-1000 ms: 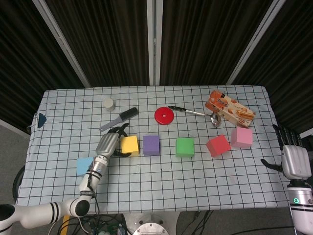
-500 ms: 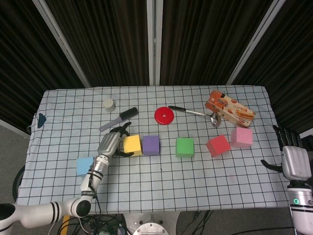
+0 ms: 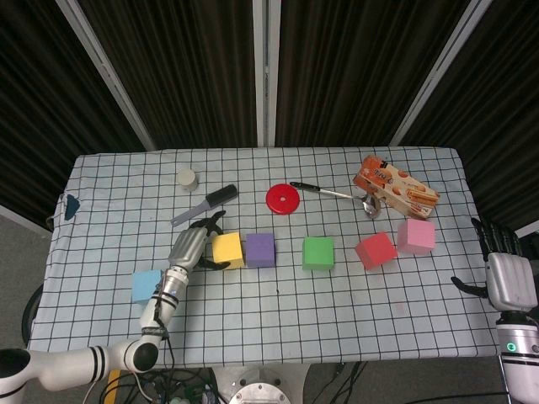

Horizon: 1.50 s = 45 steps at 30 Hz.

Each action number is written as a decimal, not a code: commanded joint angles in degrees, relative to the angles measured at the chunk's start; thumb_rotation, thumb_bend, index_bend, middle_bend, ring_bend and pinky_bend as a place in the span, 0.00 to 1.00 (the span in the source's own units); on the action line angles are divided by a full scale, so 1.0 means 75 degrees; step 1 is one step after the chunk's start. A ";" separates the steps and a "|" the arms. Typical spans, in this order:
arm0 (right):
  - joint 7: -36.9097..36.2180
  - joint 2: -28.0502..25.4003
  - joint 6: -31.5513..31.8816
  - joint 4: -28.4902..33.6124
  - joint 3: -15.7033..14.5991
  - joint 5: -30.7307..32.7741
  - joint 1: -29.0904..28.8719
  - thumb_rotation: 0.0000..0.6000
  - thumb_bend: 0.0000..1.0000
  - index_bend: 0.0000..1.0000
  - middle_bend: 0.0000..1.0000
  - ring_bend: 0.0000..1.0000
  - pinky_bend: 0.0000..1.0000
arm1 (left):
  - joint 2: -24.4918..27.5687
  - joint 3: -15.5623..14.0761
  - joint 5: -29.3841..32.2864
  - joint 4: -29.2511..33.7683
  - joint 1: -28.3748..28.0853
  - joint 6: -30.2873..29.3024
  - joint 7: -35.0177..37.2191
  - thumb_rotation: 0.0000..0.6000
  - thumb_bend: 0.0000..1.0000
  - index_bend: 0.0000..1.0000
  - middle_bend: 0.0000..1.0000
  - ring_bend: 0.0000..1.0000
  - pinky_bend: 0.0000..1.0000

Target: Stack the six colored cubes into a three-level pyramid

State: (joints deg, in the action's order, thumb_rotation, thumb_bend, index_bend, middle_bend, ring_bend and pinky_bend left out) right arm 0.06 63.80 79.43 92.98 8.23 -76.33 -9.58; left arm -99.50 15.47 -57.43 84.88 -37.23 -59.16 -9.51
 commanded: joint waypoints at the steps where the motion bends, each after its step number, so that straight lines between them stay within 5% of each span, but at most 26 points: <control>1: -0.0029 0.0024 -0.0018 -0.0033 0.0000 0.0010 0.0004 1.00 0.01 0.00 0.00 0.00 0.00 | 0.0001 -0.0008 0.0070 0.0023 0.0000 0.0018 -0.0022 1.00 0.16 0.08 0.52 0.16 0.16; 45: -0.0030 0.0167 -0.0262 -0.0172 -0.0024 0.0056 -0.0026 1.00 0.02 0.00 0.00 0.00 0.00 | 0.0011 -0.0049 0.0097 0.0047 -0.0085 -0.0009 -0.0050 1.00 0.16 0.08 0.52 0.16 0.16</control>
State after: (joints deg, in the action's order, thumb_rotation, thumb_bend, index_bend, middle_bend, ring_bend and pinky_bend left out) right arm -0.16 65.06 77.47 91.69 8.04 -75.91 -9.78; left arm -99.54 15.07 -56.59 85.02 -37.89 -59.09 -9.88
